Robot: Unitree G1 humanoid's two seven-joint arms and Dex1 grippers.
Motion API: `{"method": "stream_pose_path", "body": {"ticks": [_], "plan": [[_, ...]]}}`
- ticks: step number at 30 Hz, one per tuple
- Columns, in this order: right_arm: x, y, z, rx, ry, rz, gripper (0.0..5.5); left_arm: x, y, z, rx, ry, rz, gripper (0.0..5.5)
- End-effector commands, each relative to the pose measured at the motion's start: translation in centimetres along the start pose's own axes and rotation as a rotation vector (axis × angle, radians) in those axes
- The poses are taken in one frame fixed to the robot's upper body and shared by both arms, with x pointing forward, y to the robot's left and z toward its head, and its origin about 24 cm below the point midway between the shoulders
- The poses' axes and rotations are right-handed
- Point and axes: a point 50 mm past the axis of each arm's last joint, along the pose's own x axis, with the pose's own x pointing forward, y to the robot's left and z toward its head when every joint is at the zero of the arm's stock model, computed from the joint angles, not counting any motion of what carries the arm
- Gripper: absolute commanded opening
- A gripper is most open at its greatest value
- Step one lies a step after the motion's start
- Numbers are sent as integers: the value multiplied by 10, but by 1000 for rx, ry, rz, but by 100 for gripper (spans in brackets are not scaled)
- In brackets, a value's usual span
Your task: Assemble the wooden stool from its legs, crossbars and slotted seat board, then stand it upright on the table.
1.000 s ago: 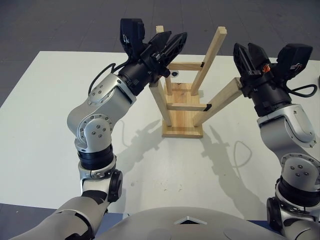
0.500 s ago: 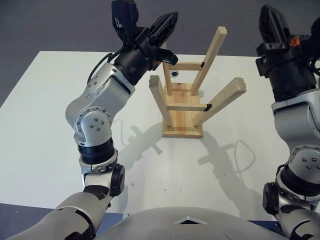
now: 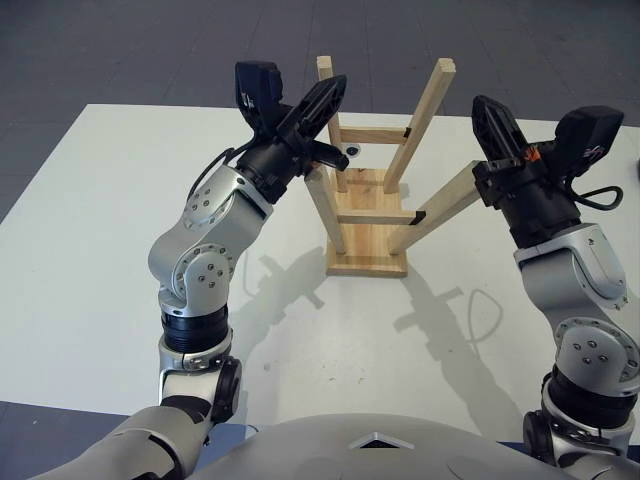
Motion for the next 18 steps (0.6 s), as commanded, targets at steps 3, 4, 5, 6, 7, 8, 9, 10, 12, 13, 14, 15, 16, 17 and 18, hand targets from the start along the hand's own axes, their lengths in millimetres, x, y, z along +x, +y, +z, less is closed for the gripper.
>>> {"method": "stream_pose_path", "body": {"ticks": [3,4,5,6,7,8,9,10,12,13,14,15,16,17,18], "plan": [[6,6,46,158,-242,86,83,6,13,18,-132,-58,34,0],[5,4,56,169,-276,79,89,6,18,34,-141,-113,48,0],[3,0,63,168,-300,63,74,3,22,46,-146,-151,68,0],[-1,-4,70,149,-316,38,64,-1,28,56,-130,-177,102,0],[-6,-10,75,122,-326,2,51,-7,34,61,-102,-186,151,0],[-13,-20,77,79,-319,-63,35,-17,42,62,-53,-177,230,0],[-23,-31,74,44,-296,-146,20,-28,49,56,7,-142,312,0],[-32,-40,68,2,-255,-225,2,-40,54,48,63,-100,375,0],[-56,-60,46,-59,-138,-377,2,-67,58,24,136,13,483,0],[-69,-67,32,-94,-63,-440,2,-80,60,11,174,74,527,0],[-78,-70,22,-96,-12,-466,2,-91,59,1,188,125,547,0],[-85,-69,12,-93,28,-486,2,-99,58,-12,180,189,541,0],[-88,-67,4,-96,59,-484,2,-102,54,-22,157,229,520,0],[-87,-66,-3,-95,74,-481,2,-102,49,-28,140,251,492,0],[-85,-66,-8,-106,92,-477,2,-98,44,-30,124,255,459,0]]}}
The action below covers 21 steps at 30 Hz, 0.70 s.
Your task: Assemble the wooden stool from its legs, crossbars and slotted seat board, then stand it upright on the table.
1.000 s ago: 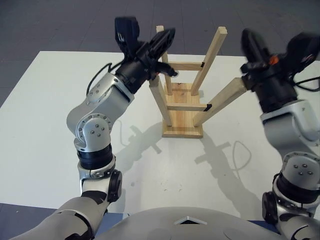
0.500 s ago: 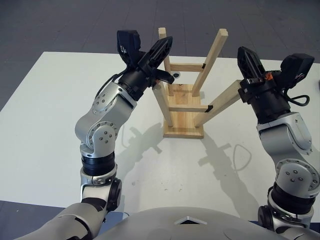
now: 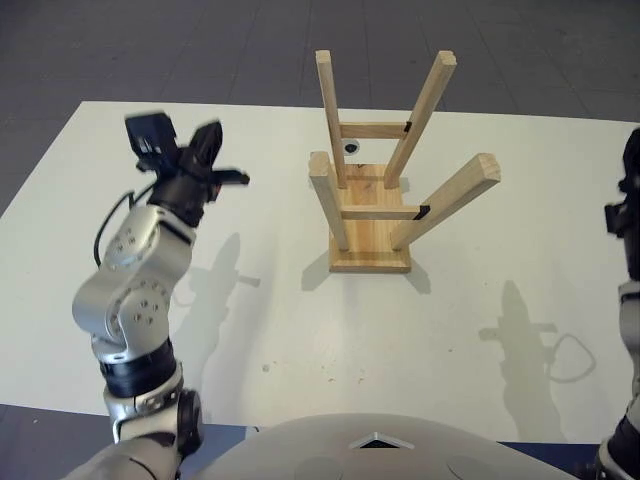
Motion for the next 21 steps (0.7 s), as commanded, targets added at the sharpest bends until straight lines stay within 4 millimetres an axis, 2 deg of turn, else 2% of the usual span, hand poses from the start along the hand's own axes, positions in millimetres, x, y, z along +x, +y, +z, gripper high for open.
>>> {"method": "stream_pose_path", "body": {"ticks": [1,5,7,10,13,15,17,21], "plan": [[3,8,-18,-46,39,30,2,-3,-23,-8,3,42,-124,0],[7,5,-22,-80,33,11,2,-7,-33,-9,10,53,-157,0],[10,8,-26,-87,41,15,2,-3,-39,-5,24,38,-184,0],[12,36,-34,-97,87,108,2,6,-59,9,80,49,-363,0],[11,80,-36,-70,121,271,2,16,-77,44,106,-2,-551,0],[6,112,-34,-36,140,425,2,14,-93,56,111,3,-690,0],[2,125,-30,-19,147,507,2,9,-100,54,99,31,-752,0],[5,117,-24,-30,142,477,2,9,-90,34,101,132,-688,0]]}}
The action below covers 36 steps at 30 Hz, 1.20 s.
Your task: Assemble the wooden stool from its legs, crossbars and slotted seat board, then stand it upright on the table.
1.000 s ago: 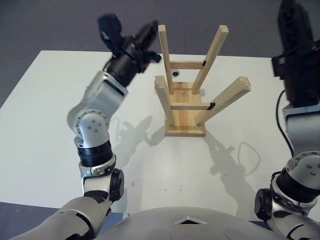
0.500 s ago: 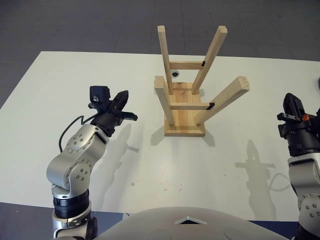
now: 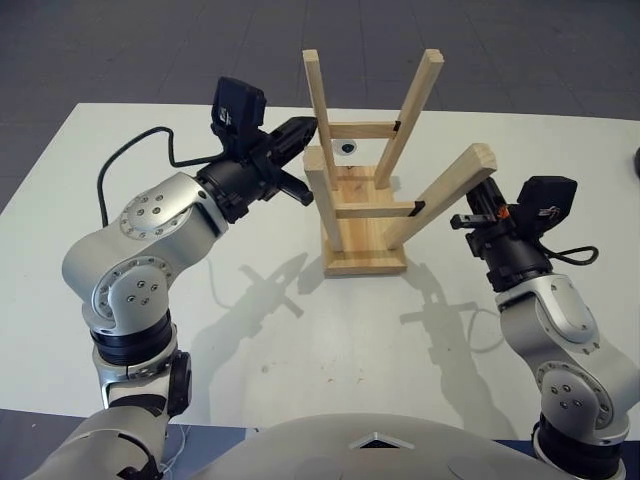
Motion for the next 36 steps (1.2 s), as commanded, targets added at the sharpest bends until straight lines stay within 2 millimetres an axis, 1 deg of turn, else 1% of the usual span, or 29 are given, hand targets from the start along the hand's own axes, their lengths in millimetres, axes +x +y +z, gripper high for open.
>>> {"method": "stream_pose_path", "body": {"ticks": [1,4,5,7,10,12,13,16,17,18,19,22,23,24,26,28,29,30,32,33,36], "plan": [[-4,17,16,16,-55,154,2,2,-13,-22,-37,116,-104,0],[-5,11,15,1,-42,126,2,-1,5,-28,-20,143,4,0],[-6,8,16,-6,-42,120,2,-1,14,-26,-18,128,58,0],[-6,0,18,-12,-49,105,2,-2,28,-15,-9,63,138,0],[-4,-12,21,-26,-56,76,2,0,37,4,-10,-46,154,0],[-1,-12,19,-28,-34,100,2,4,34,17,-24,-118,98,0],[0,-10,17,-28,-29,119,2,5,29,22,-43,-135,42,0],[1,-6,17,8,-46,153,2,1,13,32,-79,-143,-204,0],[0,-6,19,40,-71,171,21,-3,12,38,-95,-159,-262,0],[-3,-5,23,76,-107,209,26,-6,16,48,-108,-187,-288,0],[-5,-4,26,99,-131,245,46,-8,24,58,-113,-213,-290,20],[-10,2,36,127,-174,398,99,-14,61,88,-112,-305,-196,70],[-10,5,38,122,-178,454,121,-15,72,96,-106,-323,-172,92],[-9,8,41,104,-180,493,131,-16,80,103,-108,-347,-166,103],[-4,11,43,64,-177,544,169,-17,100,110,-80,-371,-92,142],[1,16,43,12,-167,577,202,-13,130,100,57,-288,142,177],[0,21,42,21,-166,610,218,-10,139,91,102,-249,197,193],[0,24,42,37,-165,636,236,-7,144,84,100,-234,217,212],[1,34,38,65,-135,720,267,-2,146,69,98,-204,218,244],[3,37,36,61,-119,746,283,2,143,63,83,-199,201,261],[13,41,32,47,-99,769,330,10,135,49,69,-184,156,310]]}}
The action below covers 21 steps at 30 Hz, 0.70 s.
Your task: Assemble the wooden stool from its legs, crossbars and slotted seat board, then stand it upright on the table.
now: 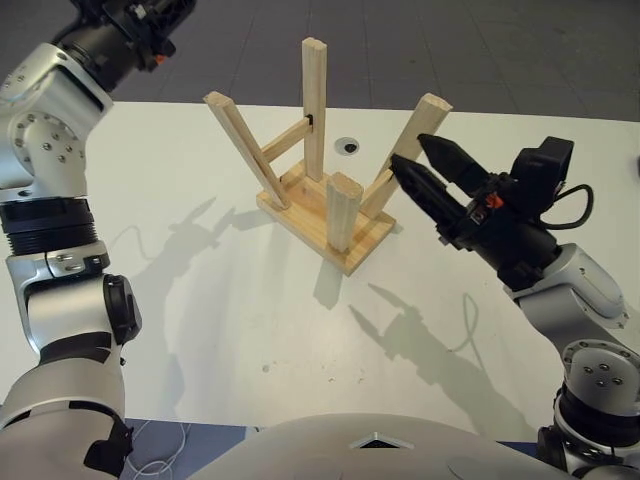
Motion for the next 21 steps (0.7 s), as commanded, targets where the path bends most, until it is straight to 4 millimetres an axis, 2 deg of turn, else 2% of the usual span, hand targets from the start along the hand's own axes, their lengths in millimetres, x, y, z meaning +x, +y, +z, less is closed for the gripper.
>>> {"method": "stream_pose_path", "body": {"ticks": [1,5,8,10,13,17,21], "plan": [[13,-6,-7,-9,42,38,338,5,-13,-19,-20,20,-57,319],[24,-8,-21,-29,125,47,397,3,-6,-18,-17,-5,-1,380],[27,10,-35,55,204,178,449,4,2,-12,-20,-40,63,434],[26,22,-35,130,214,284,485,4,5,-9,-20,-56,86,472],[31,29,-22,214,118,339,537,6,5,-10,-27,-60,94,526],[36,25,-13,217,48,278,540,8,-8,-20,-53,-40,57,539],[30,19,-8,209,18,201,540,8,-19,-25,-71,-35,33,539]]}}
